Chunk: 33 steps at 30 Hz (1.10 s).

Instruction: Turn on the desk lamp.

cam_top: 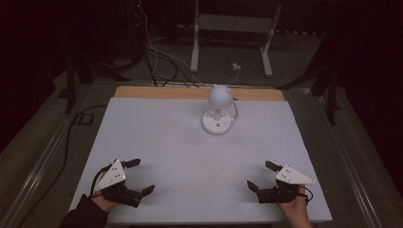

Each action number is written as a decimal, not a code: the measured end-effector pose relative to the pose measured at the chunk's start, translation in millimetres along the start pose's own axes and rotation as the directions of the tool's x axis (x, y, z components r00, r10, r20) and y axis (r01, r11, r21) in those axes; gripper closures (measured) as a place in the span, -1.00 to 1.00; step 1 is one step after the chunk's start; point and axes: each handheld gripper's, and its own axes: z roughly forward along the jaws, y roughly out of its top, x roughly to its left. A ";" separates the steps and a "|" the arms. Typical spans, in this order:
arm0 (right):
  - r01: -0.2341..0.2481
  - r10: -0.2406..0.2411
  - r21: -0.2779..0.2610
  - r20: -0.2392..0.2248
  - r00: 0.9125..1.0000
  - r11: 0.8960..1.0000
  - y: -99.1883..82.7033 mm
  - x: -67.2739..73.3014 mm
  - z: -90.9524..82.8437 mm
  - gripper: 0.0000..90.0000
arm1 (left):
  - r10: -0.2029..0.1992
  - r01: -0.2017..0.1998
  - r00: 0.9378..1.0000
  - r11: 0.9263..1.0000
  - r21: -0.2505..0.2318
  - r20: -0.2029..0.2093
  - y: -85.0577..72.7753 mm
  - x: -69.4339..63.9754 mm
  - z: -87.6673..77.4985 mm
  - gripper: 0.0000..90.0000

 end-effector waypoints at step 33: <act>-0.040 0.040 0.049 0.017 0.999 0.998 12.3 3.2 0.0 -1.00 | -0.016 0.017 1.000 1.000 -0.005 0.027 0.4 -1.1 -0.4 -0.99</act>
